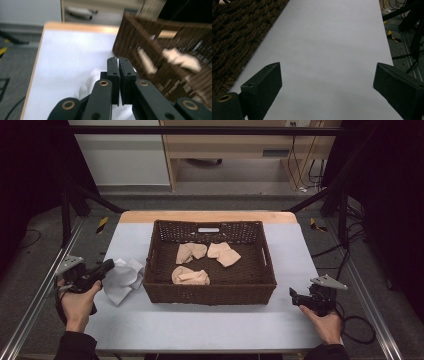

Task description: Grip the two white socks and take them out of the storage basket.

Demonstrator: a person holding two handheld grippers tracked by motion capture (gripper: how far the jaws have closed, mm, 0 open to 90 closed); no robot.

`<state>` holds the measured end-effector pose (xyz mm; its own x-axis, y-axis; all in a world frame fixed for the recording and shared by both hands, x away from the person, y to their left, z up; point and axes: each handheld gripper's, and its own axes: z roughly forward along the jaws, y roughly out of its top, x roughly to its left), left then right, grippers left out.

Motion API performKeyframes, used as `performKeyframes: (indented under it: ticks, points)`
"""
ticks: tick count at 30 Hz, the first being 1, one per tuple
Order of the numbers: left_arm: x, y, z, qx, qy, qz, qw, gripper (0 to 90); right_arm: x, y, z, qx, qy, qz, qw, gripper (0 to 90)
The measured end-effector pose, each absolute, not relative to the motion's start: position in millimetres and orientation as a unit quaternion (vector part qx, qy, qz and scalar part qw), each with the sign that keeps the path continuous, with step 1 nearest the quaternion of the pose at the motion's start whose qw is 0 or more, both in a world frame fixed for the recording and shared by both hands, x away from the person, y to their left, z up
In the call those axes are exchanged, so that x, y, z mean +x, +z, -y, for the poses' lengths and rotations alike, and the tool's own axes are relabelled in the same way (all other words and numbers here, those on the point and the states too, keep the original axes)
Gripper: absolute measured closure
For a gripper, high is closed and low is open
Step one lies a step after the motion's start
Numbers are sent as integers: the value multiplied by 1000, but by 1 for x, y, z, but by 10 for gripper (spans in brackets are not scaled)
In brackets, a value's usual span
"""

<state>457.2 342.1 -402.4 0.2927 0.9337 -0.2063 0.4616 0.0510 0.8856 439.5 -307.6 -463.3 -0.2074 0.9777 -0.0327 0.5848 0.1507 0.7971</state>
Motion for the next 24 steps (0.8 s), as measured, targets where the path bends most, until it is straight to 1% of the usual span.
performKeyframes:
  ticks: [2, 3, 5, 6, 7, 8, 10, 11, 13, 14, 15, 16, 17, 18, 19, 21, 22, 24]
  points:
    - [461, -417, -339, 658, 237, -548, 458, 855, 439, -463, 308, 558, 338, -700, 292, 85]
    - [464, -425, -336, 668, 231, -551, 444, 824, 438, -463, 307, 557, 338, -700, 292, 85]
    - [466, -429, -335, 675, 230, -549, 436, 790, 438, -463, 307, 557, 338, -700, 292, 85]
    - [467, -433, -333, 681, 231, -546, 431, 790, 439, -464, 307, 556, 337, -702, 292, 85]
    - [468, -436, -332, 685, 234, -543, 425, 763, 439, -464, 306, 556, 336, -702, 291, 85]
    - [469, -438, -331, 687, 234, -542, 423, 730, 439, -464, 305, 557, 334, -703, 290, 85]
    - [469, -441, -329, 688, 236, -540, 423, 633, 440, -465, 305, 556, 329, -706, 289, 85]
    - [469, -442, -329, 688, 237, -539, 424, 633, 440, -465, 305, 556, 329, -706, 289, 85]
    - [468, -440, -329, 683, 249, -535, 431, 505, 439, -465, 304, 557, 330, -705, 289, 85]
    - [467, -439, -330, 679, 253, -534, 437, 459, 439, -465, 305, 557, 330, -705, 288, 85]
    - [466, -437, -332, 669, 259, -535, 445, 381, 439, -465, 305, 556, 332, -705, 290, 85]
    - [466, -437, -332, 669, 259, -535, 445, 359, 439, -465, 305, 556, 332, -705, 290, 85]
    - [464, -435, -333, 668, 263, -534, 445, 359, 439, -465, 305, 556, 332, -705, 289, 85]
    - [462, -433, -334, 669, 264, -533, 445, 309, 439, -465, 305, 556, 331, -705, 290, 85]
    - [461, -432, -335, 668, 265, -533, 447, 309, 439, -465, 305, 556, 331, -705, 290, 85]
    - [455, -428, -337, 662, 266, -534, 453, 259, 439, -465, 305, 556, 331, -705, 291, 85]
    - [451, -428, -337, 661, 265, -533, 456, 259, 439, -465, 305, 556, 331, -705, 291, 85]
    - [445, -428, -339, 662, 260, -535, 455, 217, 439, -464, 306, 559, 333, -701, 291, 85]
